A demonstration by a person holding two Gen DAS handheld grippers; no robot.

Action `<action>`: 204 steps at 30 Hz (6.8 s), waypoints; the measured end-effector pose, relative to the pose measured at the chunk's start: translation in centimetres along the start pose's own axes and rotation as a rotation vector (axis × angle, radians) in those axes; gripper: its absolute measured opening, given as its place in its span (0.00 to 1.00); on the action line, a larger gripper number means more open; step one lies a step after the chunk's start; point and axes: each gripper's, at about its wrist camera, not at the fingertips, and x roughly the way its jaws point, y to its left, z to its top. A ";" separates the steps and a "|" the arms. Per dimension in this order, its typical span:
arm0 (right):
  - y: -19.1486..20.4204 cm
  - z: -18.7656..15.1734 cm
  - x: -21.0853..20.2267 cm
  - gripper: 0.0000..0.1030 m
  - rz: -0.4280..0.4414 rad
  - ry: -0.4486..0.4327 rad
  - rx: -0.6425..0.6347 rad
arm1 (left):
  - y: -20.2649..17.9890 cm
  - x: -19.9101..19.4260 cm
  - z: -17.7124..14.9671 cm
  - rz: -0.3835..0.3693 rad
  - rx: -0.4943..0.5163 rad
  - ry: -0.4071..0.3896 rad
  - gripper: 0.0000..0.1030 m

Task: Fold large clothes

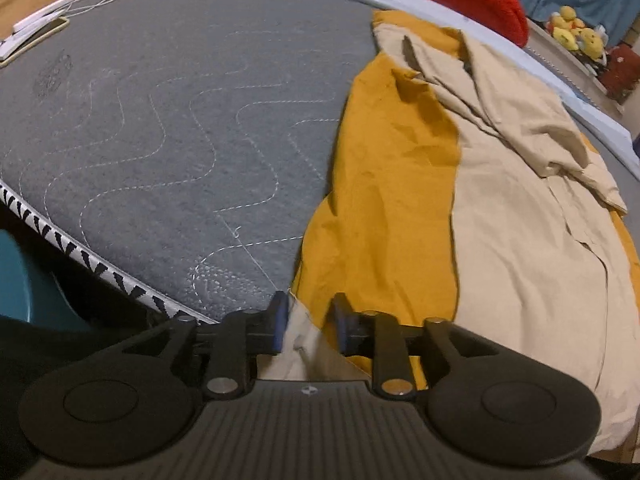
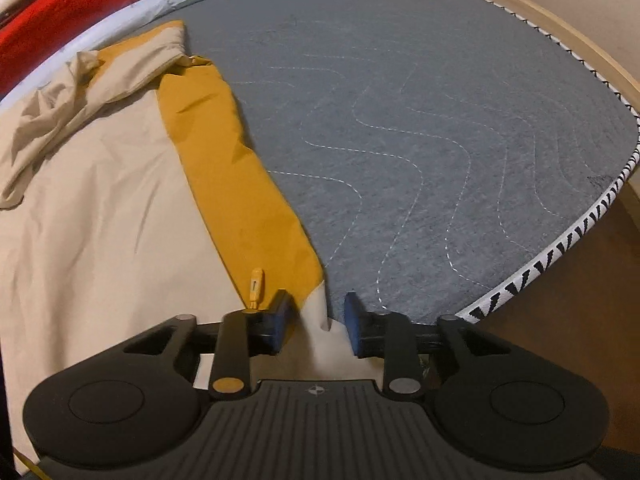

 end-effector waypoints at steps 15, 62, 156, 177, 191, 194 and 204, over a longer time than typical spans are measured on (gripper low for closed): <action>1.3 1.0 -4.0 0.02 0.114 -0.096 -0.083 | -3.3 -4.3 1.1 -0.056 0.157 -0.123 0.05; 0.9 16.5 0.9 0.39 0.359 -0.168 0.050 | 1.8 4.1 21.0 -0.326 -0.159 0.082 0.48; 6.9 13.4 5.1 0.06 0.142 -0.016 -0.229 | -6.8 7.7 17.4 -0.134 0.396 0.073 0.44; 7.3 8.5 4.4 0.07 0.014 0.042 -0.588 | -7.1 4.5 12.6 -0.024 0.566 0.121 0.48; 9.6 4.6 -11.3 0.41 0.338 -0.430 -0.337 | -11.8 -5.8 3.7 -0.197 0.457 -0.222 0.46; 11.6 2.8 -11.0 0.40 0.261 -0.415 -0.421 | -11.7 -2.8 2.1 -0.141 0.444 -0.148 0.23; 14.4 0.7 -10.9 0.38 0.286 -0.408 -0.490 | -6.4 -0.3 3.6 -0.244 0.111 -0.017 0.26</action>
